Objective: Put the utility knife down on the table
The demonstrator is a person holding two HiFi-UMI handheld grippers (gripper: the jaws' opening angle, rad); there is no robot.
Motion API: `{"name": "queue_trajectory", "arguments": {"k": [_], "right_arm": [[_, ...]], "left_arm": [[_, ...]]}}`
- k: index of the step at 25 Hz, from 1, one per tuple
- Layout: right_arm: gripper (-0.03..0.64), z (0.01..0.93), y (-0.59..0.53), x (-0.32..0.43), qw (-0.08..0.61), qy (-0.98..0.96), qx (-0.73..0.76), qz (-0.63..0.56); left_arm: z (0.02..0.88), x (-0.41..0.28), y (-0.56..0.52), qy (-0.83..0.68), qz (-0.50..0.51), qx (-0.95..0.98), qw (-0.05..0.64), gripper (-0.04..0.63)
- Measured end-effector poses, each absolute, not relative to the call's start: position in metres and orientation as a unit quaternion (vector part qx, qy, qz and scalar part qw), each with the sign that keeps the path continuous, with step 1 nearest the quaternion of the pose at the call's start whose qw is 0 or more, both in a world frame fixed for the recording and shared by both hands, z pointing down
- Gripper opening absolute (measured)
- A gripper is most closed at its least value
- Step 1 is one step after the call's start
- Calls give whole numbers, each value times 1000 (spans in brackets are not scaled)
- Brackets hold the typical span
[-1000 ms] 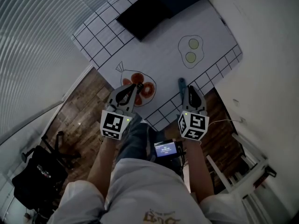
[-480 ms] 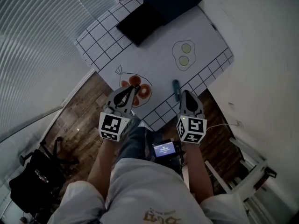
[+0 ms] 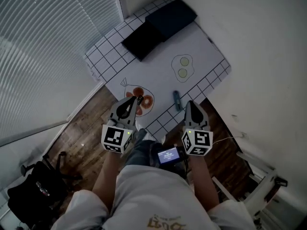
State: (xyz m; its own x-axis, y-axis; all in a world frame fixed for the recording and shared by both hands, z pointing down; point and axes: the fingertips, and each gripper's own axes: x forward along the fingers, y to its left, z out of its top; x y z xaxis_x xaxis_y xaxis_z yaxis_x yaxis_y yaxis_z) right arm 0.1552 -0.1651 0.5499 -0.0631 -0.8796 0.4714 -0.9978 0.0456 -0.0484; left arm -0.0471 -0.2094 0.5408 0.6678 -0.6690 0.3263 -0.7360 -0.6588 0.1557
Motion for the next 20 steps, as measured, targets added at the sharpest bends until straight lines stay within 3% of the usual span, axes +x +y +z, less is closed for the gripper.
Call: {"name": "queue_trajectory", "arguments": {"k": [20], "right_arm": [[8,446,-152,138,94,-754,643,102]], "left_arm": [[419,-58,-186,-436,40,898,43,8]]}}
